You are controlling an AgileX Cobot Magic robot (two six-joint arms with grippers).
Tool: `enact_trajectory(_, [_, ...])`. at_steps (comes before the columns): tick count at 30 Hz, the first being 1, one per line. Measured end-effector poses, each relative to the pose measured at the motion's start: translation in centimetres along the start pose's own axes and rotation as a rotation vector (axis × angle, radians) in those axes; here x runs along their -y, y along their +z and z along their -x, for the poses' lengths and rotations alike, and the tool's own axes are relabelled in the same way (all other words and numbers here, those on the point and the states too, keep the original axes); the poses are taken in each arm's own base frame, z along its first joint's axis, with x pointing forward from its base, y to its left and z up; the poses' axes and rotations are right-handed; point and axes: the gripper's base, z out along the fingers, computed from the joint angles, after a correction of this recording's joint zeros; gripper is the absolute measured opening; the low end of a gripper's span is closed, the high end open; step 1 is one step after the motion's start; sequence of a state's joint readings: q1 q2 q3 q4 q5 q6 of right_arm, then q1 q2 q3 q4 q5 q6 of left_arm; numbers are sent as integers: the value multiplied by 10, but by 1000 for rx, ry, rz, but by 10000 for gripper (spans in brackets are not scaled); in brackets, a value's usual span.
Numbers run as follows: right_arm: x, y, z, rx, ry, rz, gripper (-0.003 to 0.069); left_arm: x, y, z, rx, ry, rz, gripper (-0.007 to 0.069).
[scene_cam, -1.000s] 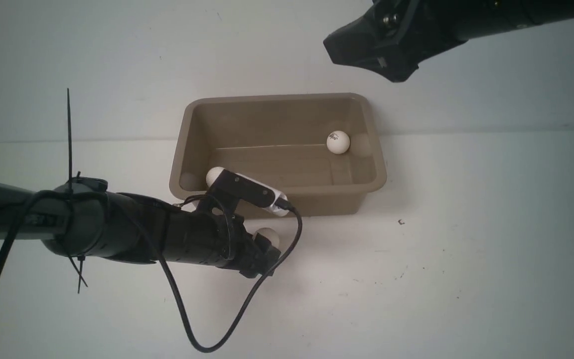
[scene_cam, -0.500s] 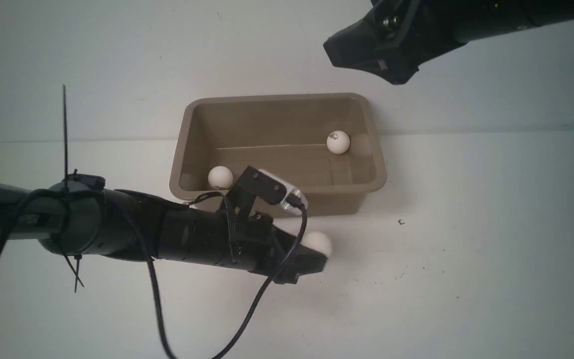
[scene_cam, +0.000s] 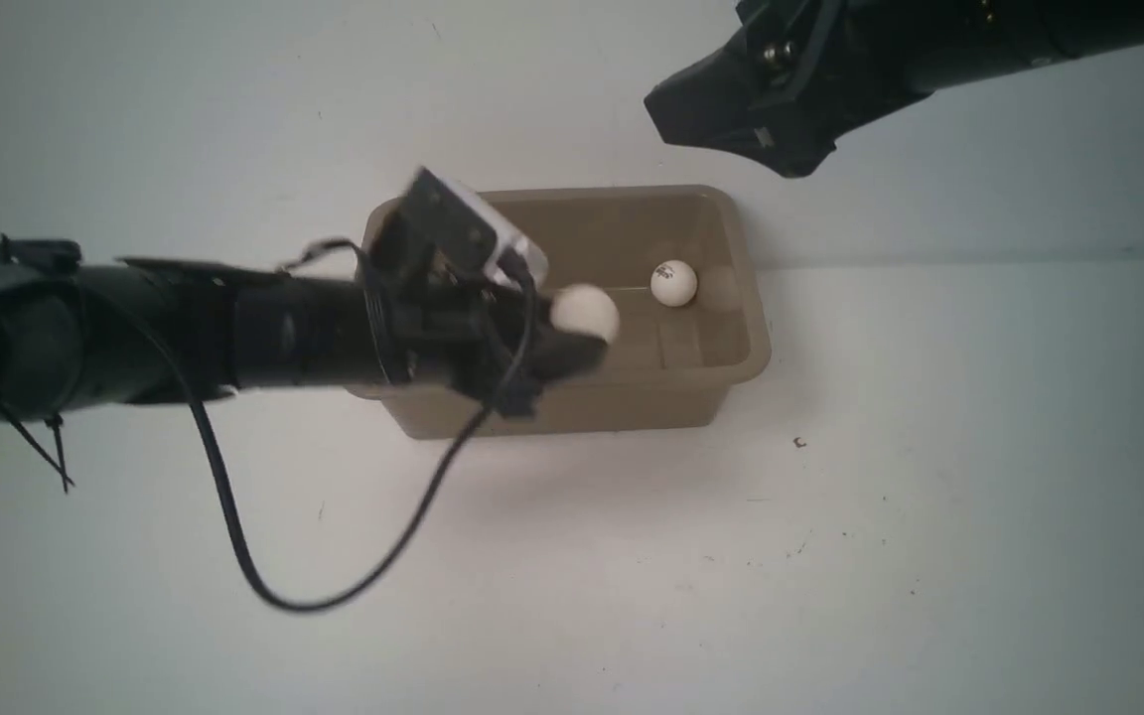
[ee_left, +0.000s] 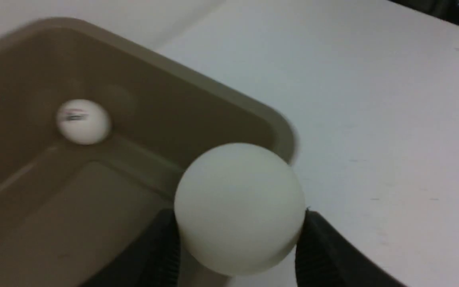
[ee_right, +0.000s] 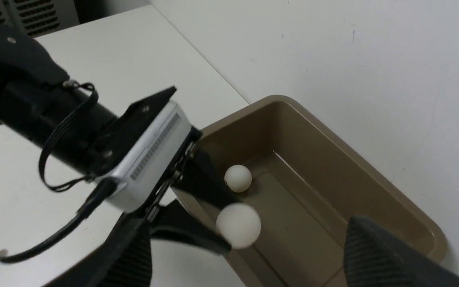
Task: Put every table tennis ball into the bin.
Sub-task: Use the left arm to put the table tennis ball into the box
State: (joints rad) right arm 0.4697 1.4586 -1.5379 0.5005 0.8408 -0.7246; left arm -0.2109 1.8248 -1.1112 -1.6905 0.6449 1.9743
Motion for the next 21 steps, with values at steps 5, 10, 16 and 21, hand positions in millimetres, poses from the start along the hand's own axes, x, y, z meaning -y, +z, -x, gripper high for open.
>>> enact_trajectory(5, [0, 0, 0, -1, 13, 0, 589, -39, -7, 4, -32, 79, 201, 335])
enact_trajectory(10, [0, 0, 0, -1, 38, 2, 589, -57, 5, -12, -88, 190, 230, 335])
enact_trajectory(16, [-1, 0, -1, -10, 49, 8, 589, -62, 19, -35, -143, 173, 210, 390])
enact_trajectory(21, [-2, 0, -2, -26, 50, 22, 589, -70, 5, -24, -170, 106, 361, 506])
